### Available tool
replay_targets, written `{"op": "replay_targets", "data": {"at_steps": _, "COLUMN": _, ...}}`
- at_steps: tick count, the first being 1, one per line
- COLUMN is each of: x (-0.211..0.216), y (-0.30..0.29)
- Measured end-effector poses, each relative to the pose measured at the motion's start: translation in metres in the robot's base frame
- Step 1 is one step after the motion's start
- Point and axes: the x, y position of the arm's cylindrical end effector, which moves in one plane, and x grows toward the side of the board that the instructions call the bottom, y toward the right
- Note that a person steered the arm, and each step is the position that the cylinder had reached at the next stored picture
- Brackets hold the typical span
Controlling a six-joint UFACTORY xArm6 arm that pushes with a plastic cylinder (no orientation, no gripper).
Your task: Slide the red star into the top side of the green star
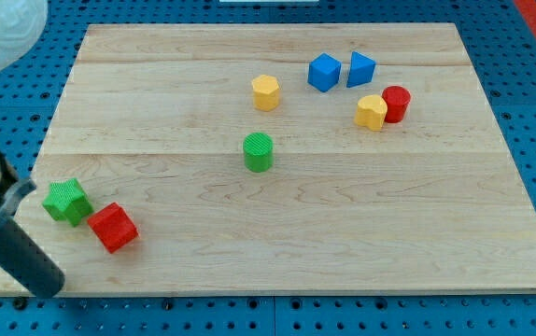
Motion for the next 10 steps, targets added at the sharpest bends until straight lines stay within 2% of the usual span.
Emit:
{"op": "replay_targets", "data": {"at_steps": 1, "x": -0.077, "y": 0.043}}
{"op": "replay_targets", "data": {"at_steps": 2, "x": -0.123, "y": 0.093}}
{"op": "replay_targets", "data": {"at_steps": 3, "x": -0.087, "y": 0.095}}
{"op": "replay_targets", "data": {"at_steps": 4, "x": -0.083, "y": 0.183}}
{"op": "replay_targets", "data": {"at_steps": 5, "x": -0.127, "y": 0.196}}
{"op": "replay_targets", "data": {"at_steps": 6, "x": -0.134, "y": 0.098}}
{"op": "replay_targets", "data": {"at_steps": 7, "x": -0.135, "y": 0.065}}
{"op": "replay_targets", "data": {"at_steps": 8, "x": -0.136, "y": 0.183}}
{"op": "replay_targets", "data": {"at_steps": 9, "x": -0.159, "y": 0.177}}
{"op": "replay_targets", "data": {"at_steps": 10, "x": -0.188, "y": 0.127}}
